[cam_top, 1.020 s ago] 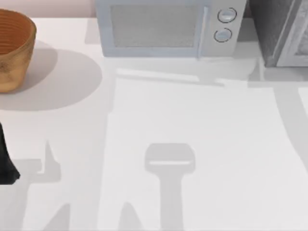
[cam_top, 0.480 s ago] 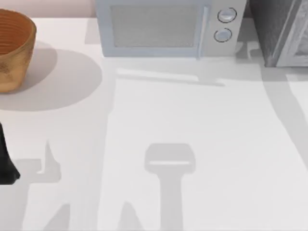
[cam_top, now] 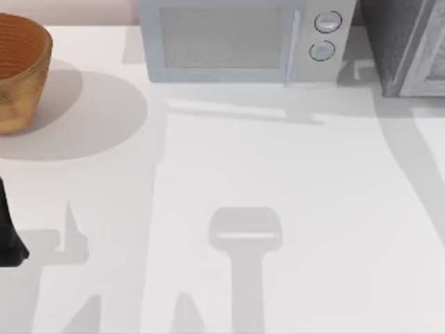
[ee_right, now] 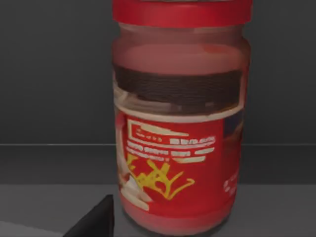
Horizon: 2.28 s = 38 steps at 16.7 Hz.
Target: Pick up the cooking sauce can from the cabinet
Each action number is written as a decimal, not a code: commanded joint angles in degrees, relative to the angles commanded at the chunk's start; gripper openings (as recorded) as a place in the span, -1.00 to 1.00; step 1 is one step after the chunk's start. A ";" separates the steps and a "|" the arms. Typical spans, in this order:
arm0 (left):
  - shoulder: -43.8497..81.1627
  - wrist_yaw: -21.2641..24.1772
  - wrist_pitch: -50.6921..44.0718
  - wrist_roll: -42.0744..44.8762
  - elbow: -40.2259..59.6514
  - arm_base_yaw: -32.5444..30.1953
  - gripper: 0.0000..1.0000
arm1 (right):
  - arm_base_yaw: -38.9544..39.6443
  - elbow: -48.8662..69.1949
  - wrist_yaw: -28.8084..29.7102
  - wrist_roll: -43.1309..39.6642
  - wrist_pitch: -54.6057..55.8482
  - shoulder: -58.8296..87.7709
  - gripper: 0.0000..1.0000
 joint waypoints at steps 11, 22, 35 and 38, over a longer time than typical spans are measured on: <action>0.00 0.00 0.00 0.00 0.00 0.00 1.00 | 1.91 7.96 2.66 0.08 1.69 10.09 1.00; 0.00 0.00 0.00 0.00 0.00 0.00 1.00 | -0.29 23.14 0.53 0.04 0.34 23.67 1.00; 0.00 0.00 0.00 0.00 0.00 0.00 1.00 | -0.29 23.14 0.53 0.04 0.34 23.67 -0.51; 0.00 0.00 0.00 0.00 0.00 0.00 1.00 | -0.29 23.14 0.53 0.04 0.34 23.67 -0.96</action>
